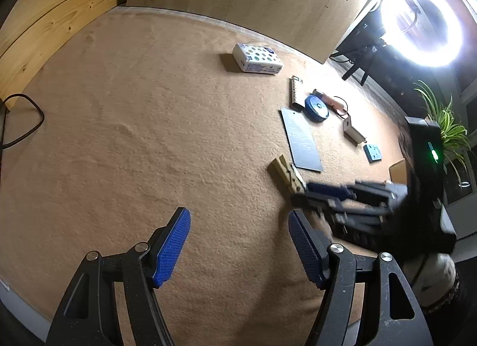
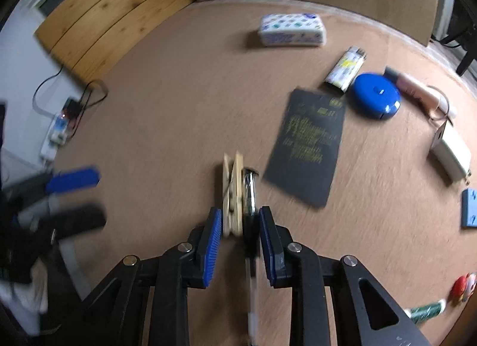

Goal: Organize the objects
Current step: 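Grasp the black pen with the right tool while the left tool grasps the clothespin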

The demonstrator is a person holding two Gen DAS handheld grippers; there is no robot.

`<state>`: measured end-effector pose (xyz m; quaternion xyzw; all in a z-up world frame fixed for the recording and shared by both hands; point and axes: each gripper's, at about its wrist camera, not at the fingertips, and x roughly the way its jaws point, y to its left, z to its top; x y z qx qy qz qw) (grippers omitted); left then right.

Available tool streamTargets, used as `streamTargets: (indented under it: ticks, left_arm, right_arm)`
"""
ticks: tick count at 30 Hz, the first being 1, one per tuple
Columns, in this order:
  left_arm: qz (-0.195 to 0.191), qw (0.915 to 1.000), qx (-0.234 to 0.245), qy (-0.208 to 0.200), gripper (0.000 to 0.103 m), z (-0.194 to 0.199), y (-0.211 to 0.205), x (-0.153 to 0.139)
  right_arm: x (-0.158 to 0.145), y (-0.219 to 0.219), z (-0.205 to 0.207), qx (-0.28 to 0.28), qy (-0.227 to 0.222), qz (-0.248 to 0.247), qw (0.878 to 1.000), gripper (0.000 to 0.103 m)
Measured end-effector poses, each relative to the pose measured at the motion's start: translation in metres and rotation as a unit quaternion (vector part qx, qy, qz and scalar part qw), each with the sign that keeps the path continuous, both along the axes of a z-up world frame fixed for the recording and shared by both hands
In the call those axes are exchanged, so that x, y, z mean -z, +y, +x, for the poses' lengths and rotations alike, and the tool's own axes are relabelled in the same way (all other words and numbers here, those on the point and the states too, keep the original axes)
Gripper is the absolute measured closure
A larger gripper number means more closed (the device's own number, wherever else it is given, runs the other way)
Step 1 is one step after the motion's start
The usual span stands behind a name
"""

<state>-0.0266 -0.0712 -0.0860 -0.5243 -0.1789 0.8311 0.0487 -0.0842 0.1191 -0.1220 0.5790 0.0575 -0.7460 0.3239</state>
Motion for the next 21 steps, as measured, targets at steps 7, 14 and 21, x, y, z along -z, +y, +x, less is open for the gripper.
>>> streamTargets:
  ticks: [7, 14, 21]
  left_arm:
    - [-0.003, 1.0000, 0.005, -0.006, 0.031, -0.006, 0.003, 0.005]
    - [-0.004, 0.9998, 0.019, -0.011, 0.031, -0.013, 0.015, 0.011]
    - [-0.010, 0.9994, 0.032, -0.012, 0.031, -0.021, 0.030, 0.016]
  right_arm:
    - [-0.003, 0.018, 0.021, 0.027, 0.003, 0.007, 1.000, 0.079]
    - [-0.003, 0.016, 0.038, 0.028, 0.032, 0.033, 0.999, 0.079]
    - [-0.004, 0.026, 0.041, 0.067, 0.039, 0.047, 0.996, 0.084]
